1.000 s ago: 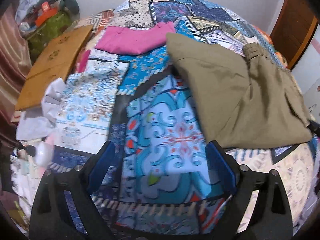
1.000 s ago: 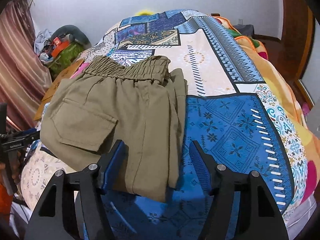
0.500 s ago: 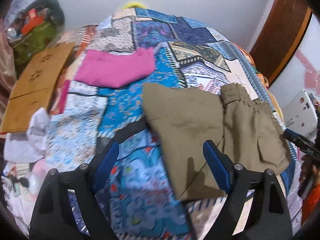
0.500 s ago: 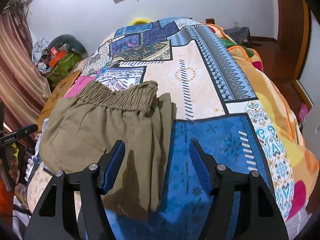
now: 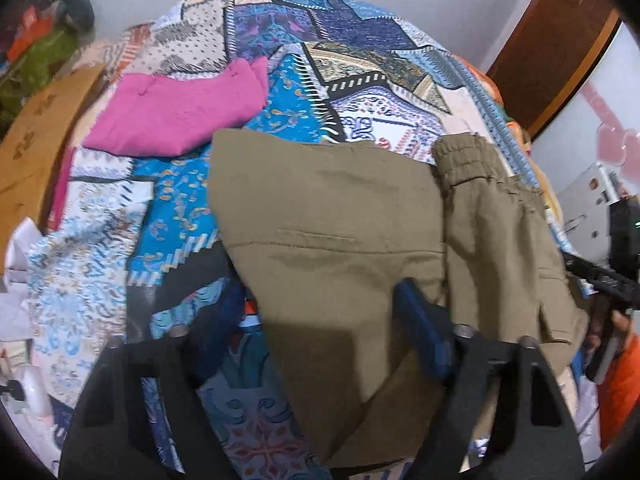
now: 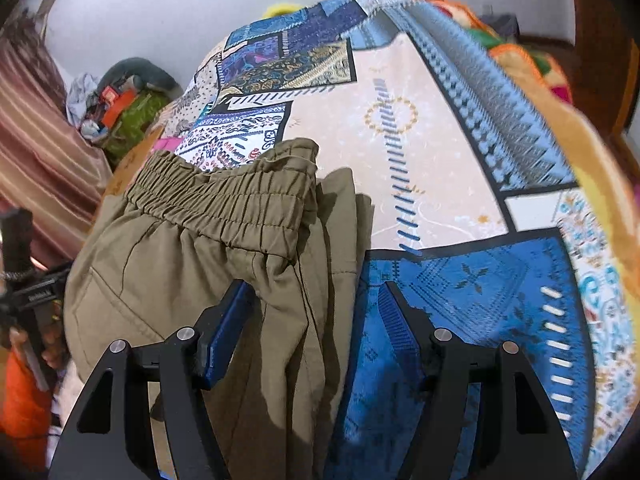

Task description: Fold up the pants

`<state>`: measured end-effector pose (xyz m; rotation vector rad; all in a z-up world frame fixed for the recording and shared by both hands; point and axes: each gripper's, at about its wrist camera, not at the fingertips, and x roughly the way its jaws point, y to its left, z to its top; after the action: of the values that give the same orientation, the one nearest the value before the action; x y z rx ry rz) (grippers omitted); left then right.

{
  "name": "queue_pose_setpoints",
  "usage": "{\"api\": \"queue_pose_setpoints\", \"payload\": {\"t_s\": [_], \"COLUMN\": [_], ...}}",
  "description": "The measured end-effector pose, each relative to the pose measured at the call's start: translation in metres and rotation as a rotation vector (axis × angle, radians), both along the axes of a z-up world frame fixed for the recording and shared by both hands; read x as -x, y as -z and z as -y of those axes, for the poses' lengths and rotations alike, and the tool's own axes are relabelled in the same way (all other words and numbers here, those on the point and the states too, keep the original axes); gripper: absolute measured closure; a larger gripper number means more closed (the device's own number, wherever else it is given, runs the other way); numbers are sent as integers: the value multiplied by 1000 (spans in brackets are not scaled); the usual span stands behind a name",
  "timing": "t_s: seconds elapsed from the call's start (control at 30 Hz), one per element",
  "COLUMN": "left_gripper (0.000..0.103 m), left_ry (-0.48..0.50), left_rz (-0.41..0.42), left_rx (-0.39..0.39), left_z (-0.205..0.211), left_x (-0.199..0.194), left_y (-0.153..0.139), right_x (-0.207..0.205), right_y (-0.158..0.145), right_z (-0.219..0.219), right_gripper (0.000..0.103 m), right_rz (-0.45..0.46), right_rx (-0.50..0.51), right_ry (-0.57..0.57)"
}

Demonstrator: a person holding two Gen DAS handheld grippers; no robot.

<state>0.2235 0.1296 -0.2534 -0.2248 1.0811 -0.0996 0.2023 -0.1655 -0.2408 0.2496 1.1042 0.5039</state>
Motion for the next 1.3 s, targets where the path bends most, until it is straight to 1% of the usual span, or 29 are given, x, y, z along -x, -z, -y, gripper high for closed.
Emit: {"api": "queue_pose_setpoints", "payload": {"t_s": [0.03, 0.1, 0.13, 0.17, 0.2, 0.23, 0.27, 0.3, 0.33, 0.4, 0.47, 0.63, 0.83, 1.0, 1.13, 1.3], "left_gripper": [41, 50, 57, 59, 65, 70, 73, 81, 90, 94, 97, 100, 100, 100, 100, 100], "left_ry": [0, 5, 4, 1, -1, -3, -2, -4, -14, -21, -28, -20, -17, -30, -46, -85], "left_rz": [3, 15, 19, 22, 24, 26, 27, 32, 40, 48, 56, 105, 168, 243, 292, 322], "left_rx": [3, -4, -8, -11, -12, -12, -14, -25, -57, -78, -84, -129, -163, -209, -244, -275], "left_z": [1, 3, 5, 6, 6, 7, 8, 8, 10, 10, 9, 12, 14, 8, -4, -29], "left_x": [0, -3, -4, -6, -7, -9, -11, -12, -13, -13, -14, -9, -8, -11, -16, -26], "left_y": [-1, -3, -4, -4, -4, -5, -6, -7, -9, -13, -18, -41, -71, -101, -120, -133], "right_x": [-1, -1, -1, -1, -1, -1, 0, 0, 0, 1, 3, 3, -2, -10, -19, -38], "right_y": [2, 2, 1, 1, 0, -1, -1, -1, -2, -6, -12, -31, -65, -90, -108, -124], "right_z": [2, 1, -1, -2, -4, -5, -6, -6, -7, -9, -13, -19, -26, -40, -54, -80], "right_gripper": [41, 49, 56, 59, 61, 65, 70, 72, 77, 82, 86, 89, 90, 90, 90, 90], "right_rz": [-13, -6, -3, -5, -1, 3, 11, 16, 21, 53, 92, 174, 254, 324, 375, 425], "right_rx": [-26, -31, -34, -38, -34, -33, -30, -30, -28, -3, 34, 94, 102, 106, 110, 113], "right_ry": [3, -19, -32, -39, -40, -45, -44, -41, -40, -47, -50, -70, -80, -86, -98, -121]}}
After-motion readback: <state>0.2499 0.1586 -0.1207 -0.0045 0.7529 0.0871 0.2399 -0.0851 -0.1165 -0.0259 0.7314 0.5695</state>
